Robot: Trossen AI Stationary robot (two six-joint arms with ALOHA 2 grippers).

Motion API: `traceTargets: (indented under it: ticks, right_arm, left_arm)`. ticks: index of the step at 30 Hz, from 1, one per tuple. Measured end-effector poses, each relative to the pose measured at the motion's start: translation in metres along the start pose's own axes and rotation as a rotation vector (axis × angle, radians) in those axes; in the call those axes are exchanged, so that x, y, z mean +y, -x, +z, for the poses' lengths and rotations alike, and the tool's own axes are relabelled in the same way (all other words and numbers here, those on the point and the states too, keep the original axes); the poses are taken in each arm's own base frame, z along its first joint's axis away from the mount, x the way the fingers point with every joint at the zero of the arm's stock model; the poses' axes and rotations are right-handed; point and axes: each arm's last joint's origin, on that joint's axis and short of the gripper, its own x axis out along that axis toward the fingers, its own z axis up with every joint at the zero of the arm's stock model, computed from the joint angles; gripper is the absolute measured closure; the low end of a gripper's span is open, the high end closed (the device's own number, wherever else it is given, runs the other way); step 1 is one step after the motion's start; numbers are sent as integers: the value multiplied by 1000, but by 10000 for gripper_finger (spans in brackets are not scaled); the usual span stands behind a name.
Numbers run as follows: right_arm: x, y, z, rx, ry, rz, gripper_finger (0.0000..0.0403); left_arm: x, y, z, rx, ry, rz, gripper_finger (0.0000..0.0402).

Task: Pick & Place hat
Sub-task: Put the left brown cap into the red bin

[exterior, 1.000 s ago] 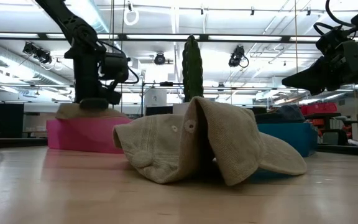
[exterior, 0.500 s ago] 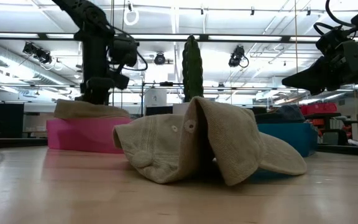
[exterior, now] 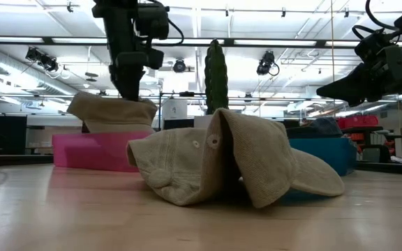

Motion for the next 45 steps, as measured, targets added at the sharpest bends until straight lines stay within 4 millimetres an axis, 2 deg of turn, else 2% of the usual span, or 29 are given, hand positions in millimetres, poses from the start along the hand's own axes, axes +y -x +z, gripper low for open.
traceTargets:
  ticks: [7,12,16,19,23,30,34,36,40,45]
  right_arm:
    - [0,0,0,0,0,0,394]
    - [0,0,0,0,0,0,394]
    - [0,0,0,0,0,0,394]
    - [0,0,0,0,0,0,394]
    - [0,0,0,1,0,0,394]
    - [0,0,0,-1,0,0,394]
    - [0,0,0,-1,0,-1,394]
    - [0,0,0,-2,0,0,394]
    - [0,0,0,-1,0,0,394]
    - [0,0,0,-2,-1,0,394]
  left_arm:
    - [-2,1,-7,61,52,61,225]
    - [2,6,-21,176,67,127,225]
    - [8,12,-30,223,76,266,225]
    - [9,16,-33,235,82,298,225]
    - [6,21,-33,199,102,225,225]
    - [-13,26,-22,39,98,61,225]
    - [-31,18,-13,-17,60,10,225]
    - [-37,15,-11,-37,51,45,225]
    - [-39,5,-12,-9,76,213,225]
    - [-46,-11,-9,40,68,181,225]
